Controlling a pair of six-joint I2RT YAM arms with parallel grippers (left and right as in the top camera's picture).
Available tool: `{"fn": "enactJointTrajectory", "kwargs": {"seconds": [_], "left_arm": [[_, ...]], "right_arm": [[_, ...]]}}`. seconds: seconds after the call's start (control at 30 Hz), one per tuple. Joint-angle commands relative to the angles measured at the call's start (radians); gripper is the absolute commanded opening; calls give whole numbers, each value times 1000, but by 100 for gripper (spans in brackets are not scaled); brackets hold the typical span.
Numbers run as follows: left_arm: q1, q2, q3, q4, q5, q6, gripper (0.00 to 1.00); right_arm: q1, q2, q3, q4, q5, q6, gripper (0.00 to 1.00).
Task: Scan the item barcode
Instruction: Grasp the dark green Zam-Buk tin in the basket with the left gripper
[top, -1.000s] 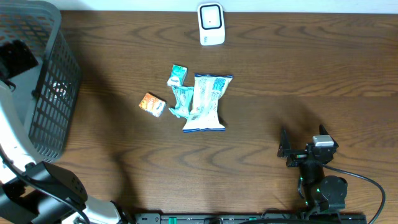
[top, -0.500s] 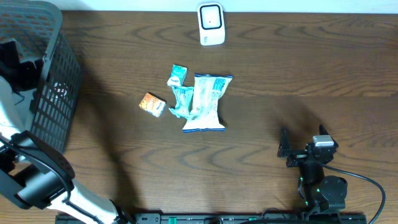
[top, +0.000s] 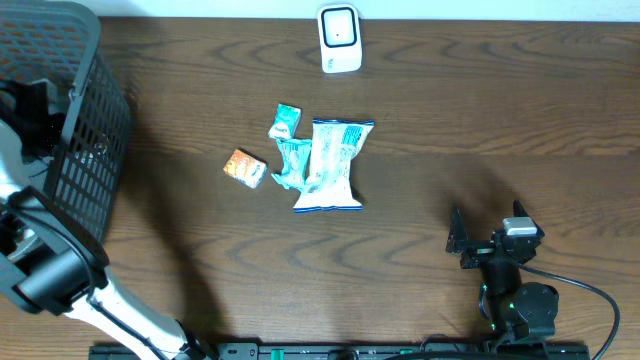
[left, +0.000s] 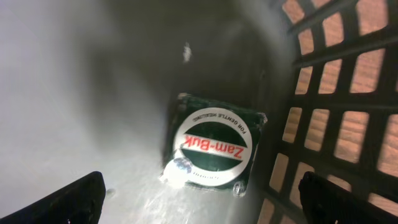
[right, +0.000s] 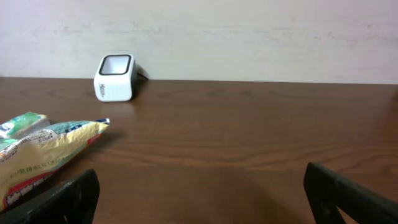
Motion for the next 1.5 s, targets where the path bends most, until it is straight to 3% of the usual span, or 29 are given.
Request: {"fn": "enactJointTrajectory", "kwargs": {"seconds": [0.0, 0.5, 0.7, 0.97, 1.47], "left_arm": [[2, 61, -7, 3, 54, 48, 98], [2, 185, -8, 76, 21, 47, 98], [2, 200, -8, 76, -162, 39, 88], [1, 200, -7, 83, -264, -35, 61], [-1, 87, -1, 61, -260, -192, 60]], "right_arm": [[7, -4, -1, -5, 0, -11, 99], [7, -4, -1, -5, 0, -11, 99], [7, -4, -1, -5, 0, -11, 99], [7, -4, -1, -5, 0, -11, 99], [7, -4, -1, -5, 0, -11, 99]]}}
